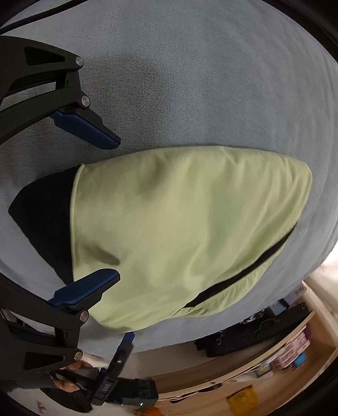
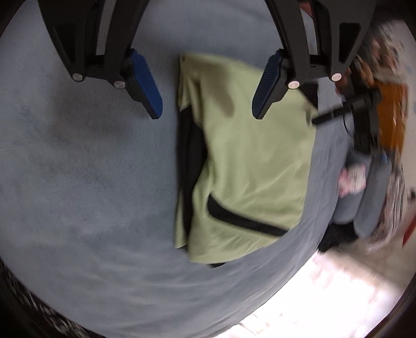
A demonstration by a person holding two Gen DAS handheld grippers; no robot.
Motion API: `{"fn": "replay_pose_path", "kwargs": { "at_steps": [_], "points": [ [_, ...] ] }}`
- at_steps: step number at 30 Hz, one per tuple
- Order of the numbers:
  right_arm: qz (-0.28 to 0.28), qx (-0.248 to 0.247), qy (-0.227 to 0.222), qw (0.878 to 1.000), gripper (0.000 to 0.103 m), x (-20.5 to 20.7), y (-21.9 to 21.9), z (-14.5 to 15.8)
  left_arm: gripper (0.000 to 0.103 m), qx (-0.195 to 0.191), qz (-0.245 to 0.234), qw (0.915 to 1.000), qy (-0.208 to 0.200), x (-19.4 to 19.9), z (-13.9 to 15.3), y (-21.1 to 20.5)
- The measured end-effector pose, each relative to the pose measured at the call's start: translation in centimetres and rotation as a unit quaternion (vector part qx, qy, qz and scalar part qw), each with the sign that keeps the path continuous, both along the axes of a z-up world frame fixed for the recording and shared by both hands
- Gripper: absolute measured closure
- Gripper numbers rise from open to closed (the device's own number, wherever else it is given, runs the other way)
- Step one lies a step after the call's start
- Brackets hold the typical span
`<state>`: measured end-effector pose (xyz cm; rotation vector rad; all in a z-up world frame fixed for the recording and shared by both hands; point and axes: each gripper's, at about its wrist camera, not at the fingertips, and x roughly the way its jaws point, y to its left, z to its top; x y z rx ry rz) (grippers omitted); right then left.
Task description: Fold large clothes
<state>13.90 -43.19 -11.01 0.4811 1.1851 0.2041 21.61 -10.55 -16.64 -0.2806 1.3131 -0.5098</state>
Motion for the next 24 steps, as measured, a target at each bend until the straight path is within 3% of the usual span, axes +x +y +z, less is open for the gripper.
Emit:
{"fn": "replay_pose_path", "kwargs": {
  "at_steps": [2,4,5,8,11,13,17,20,22,24],
  "points": [
    [0.021,-0.025,0.004,0.999,0.036,-0.6,1.2,-0.3,0.011,0.002,-0.005,1.0,-0.005,-0.2,0.3,-0.3],
    [0.04,-0.035,0.005,0.999,0.064,-0.8,2.2,-0.9,0.011,0.002,-0.006,1.0,-0.005,-0.2,0.4,-0.5],
    [0.049,-0.045,0.006,0.998,0.087,-0.8,2.7,-1.2,0.011,0.003,-0.005,1.0,-0.004,-0.1,0.4,-0.6],
    [0.067,-0.075,-0.006,0.995,0.098,-0.9,4.1,-1.2,0.011,0.012,-0.007,0.9999,-0.007,-0.1,0.5,-1.0],
    [0.071,-0.053,-0.018,0.996,0.1,-2.3,4.4,0.8,0.011,0.02,-0.018,0.9996,-0.013,-0.5,1.1,-1.2],
    [0.08,-0.067,-0.024,0.994,0.1,-3.4,4.6,1.8,0.011,0.027,-0.028,0.9991,-0.019,-0.8,1.2,-1.0],
    [0.073,-0.101,0.024,0.992,0.1,-2.8,4.1,-1.8,0.011,0.046,-0.038,0.9981,-0.013,-0.7,0.5,-1.3],
    [0.066,-0.097,0.041,0.992,0.098,-2.3,3.6,-2.0,0.011,0.036,-0.049,0.9981,-0.009,-0.8,0.6,-1.9],
    [0.061,-0.095,0.033,0.993,0.088,-2.1,3.3,-0.7,0.011,0.036,-0.061,0.9973,-0.022,-1.0,1.2,-2.0],
    [0.048,-0.083,0.011,0.995,0.031,-1.7,2.7,0.7,0.011,0.037,-0.071,0.9962,-0.035,-0.7,1.9,-2.2]
  ]
}}
